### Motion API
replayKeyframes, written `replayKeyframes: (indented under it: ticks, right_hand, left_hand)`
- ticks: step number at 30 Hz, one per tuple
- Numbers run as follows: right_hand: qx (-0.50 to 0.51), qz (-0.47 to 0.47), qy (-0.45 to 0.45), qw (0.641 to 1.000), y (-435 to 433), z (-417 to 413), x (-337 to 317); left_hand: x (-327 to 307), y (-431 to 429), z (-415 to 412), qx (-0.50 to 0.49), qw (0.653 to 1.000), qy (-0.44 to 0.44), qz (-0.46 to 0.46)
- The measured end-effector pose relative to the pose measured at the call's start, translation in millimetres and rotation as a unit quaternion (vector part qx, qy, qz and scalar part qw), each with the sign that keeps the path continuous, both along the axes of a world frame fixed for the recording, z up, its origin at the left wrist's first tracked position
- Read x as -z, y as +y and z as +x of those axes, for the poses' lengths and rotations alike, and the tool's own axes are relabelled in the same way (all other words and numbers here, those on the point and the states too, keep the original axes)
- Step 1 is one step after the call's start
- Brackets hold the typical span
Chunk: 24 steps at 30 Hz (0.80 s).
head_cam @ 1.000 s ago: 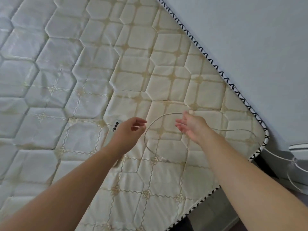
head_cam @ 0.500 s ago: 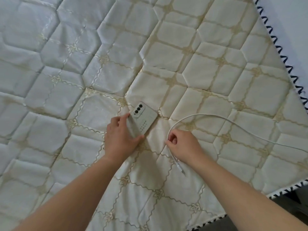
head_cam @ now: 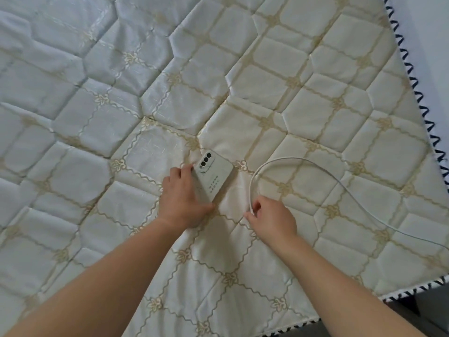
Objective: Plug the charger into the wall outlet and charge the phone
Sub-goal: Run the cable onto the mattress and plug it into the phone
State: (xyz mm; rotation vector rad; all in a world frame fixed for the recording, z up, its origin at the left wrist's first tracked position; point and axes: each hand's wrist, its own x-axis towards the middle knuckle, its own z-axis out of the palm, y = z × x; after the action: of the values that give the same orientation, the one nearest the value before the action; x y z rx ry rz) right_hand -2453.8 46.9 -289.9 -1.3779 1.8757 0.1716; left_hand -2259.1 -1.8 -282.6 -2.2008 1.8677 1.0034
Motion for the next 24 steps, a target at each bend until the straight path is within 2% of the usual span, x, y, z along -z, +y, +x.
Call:
replayKeyframes:
  ticks: [2,4,5,7,9,11,13,15,17,20,24]
  right_hand:
    - [0.063,-0.05,-0.039,0.996,2.2,-2.8,-0.2]
    - [0.145,-0.126,-0.065,0.979,1.2,-9.4,-0.7]
    - [0.181,-0.15,-0.076,0.969,0.7,-14.5,-1.2]
    - [0.225,-0.159,-0.102,0.956,1.6,-25.5,-1.4]
    - [0.237,-0.145,-0.121,0.953,5.7,-34.5,0.3]
    - [0.24,-0.139,-0.115,0.954,10.8,-40.6,1.7]
    - [0.235,-0.142,-0.099,0.956,16.4,-44.9,3.5]
    - [0.229,-0.146,-0.086,0.959,20.9,-48.3,3.7]
    - [0.22,-0.143,-0.074,0.962,24.8,-51.7,5.5]
    - [0.19,-0.133,-0.04,0.972,29.6,-53.9,7.5]
    - [0.197,-0.172,-0.04,0.964,31.8,-54.2,5.6]
  left_hand:
    - [0.6,4.5,1.9,-0.097,0.995,0.027,0.023]
    - [2.0,6.7,0.7,-0.214,0.97,0.103,0.051]
    - [3.2,7.6,-0.2,-0.232,0.961,0.132,0.066]
    - [4.5,11.0,-2.1,-0.19,0.967,0.144,0.087]
    - [-1.2,14.5,-4.0,-0.117,0.982,0.112,0.093]
    - [-6.7,17.1,-3.8,0.019,0.999,0.042,0.024]
    - [-10.9,15.3,-4.3,0.165,0.985,-0.002,-0.054]
    - [-11.6,9.1,-8.8,0.267,0.961,-0.022,-0.07]
    - [-8.2,6.2,-17.1,0.263,0.962,-0.019,-0.065]
    - [-3.8,7.6,-34.1,0.17,0.983,-0.026,-0.063]
    - [3.1,8.2,-45.5,0.132,0.989,-0.034,-0.061]
